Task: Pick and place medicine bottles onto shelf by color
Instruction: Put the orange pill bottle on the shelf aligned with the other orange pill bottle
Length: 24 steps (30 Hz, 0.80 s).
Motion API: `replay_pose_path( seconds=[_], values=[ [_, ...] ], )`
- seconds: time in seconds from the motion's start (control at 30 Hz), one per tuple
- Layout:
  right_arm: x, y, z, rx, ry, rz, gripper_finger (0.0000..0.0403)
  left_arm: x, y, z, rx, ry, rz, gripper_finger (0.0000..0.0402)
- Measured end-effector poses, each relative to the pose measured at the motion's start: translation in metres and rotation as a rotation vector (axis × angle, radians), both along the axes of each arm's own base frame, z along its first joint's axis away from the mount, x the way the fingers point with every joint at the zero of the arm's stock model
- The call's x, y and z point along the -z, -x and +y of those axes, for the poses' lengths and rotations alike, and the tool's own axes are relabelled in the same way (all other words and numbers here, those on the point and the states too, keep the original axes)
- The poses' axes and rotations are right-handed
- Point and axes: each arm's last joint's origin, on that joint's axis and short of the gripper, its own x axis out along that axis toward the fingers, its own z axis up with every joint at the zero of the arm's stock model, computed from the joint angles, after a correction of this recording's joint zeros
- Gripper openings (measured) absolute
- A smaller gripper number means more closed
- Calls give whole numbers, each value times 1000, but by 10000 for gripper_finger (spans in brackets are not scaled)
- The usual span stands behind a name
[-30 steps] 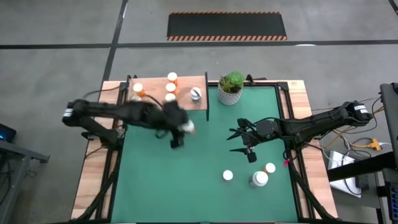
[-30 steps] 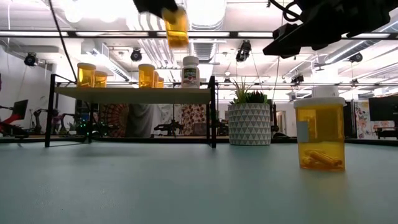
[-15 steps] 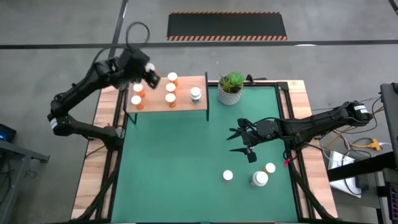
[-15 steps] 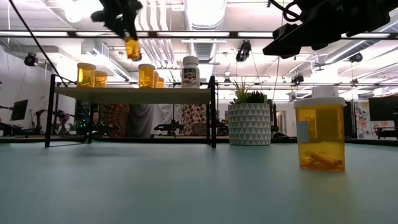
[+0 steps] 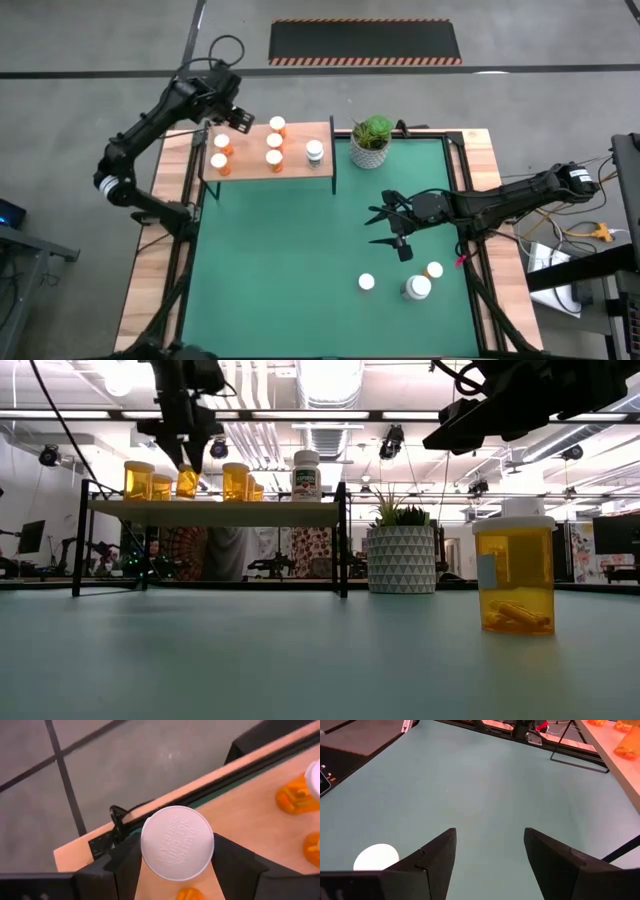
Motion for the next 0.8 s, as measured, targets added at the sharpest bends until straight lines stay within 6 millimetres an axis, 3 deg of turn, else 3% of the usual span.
replay_pose_path(
  seconds=[0.57, 0.8],
  values=[
    [2, 1, 0, 5, -11, 27, 224, 27, -4, 5, -45, 80, 31, 196],
    [2, 1, 0, 6, -14, 27, 224, 27, -3, 4, -46, 78, 30, 196]
  ],
)
